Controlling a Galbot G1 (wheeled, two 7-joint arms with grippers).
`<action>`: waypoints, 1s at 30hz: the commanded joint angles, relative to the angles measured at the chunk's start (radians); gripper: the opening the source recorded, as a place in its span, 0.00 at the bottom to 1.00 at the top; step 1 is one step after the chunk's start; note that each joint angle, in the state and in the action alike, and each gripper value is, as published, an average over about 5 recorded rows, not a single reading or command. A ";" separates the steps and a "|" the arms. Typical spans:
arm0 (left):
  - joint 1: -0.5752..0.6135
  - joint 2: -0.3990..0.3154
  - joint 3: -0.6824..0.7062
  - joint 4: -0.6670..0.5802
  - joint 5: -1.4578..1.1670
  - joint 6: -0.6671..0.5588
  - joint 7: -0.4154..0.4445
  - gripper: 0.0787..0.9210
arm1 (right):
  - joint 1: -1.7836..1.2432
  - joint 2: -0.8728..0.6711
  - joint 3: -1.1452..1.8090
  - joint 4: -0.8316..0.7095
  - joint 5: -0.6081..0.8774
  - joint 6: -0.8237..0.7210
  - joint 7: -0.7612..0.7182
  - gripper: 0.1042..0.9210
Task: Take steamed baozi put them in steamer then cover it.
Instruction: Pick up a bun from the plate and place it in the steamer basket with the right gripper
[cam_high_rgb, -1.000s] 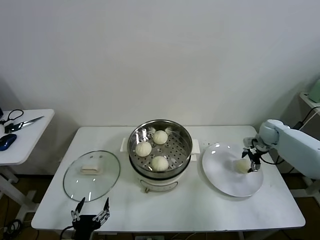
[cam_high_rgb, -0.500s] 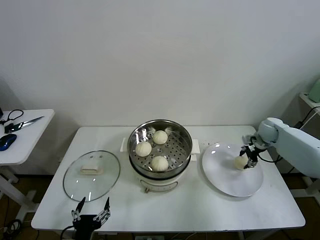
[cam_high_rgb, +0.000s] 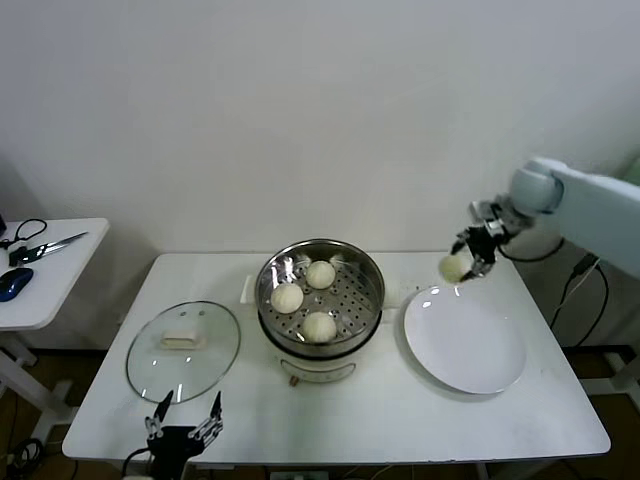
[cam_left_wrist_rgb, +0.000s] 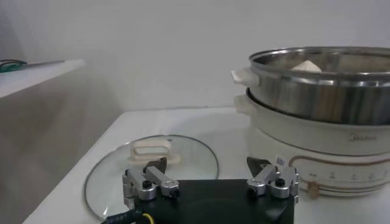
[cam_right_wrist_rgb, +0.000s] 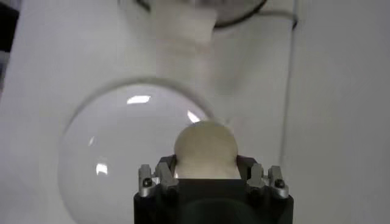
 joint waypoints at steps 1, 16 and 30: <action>0.002 0.000 -0.001 0.002 -0.001 0.000 0.001 0.88 | 0.280 0.210 -0.146 0.224 0.337 -0.129 0.072 0.68; 0.002 0.006 -0.008 -0.004 -0.005 0.000 -0.003 0.88 | -0.039 0.398 -0.096 0.095 0.170 -0.194 0.183 0.68; 0.001 -0.002 -0.018 -0.006 -0.012 0.003 -0.003 0.88 | -0.133 0.379 -0.094 0.057 0.079 -0.197 0.200 0.68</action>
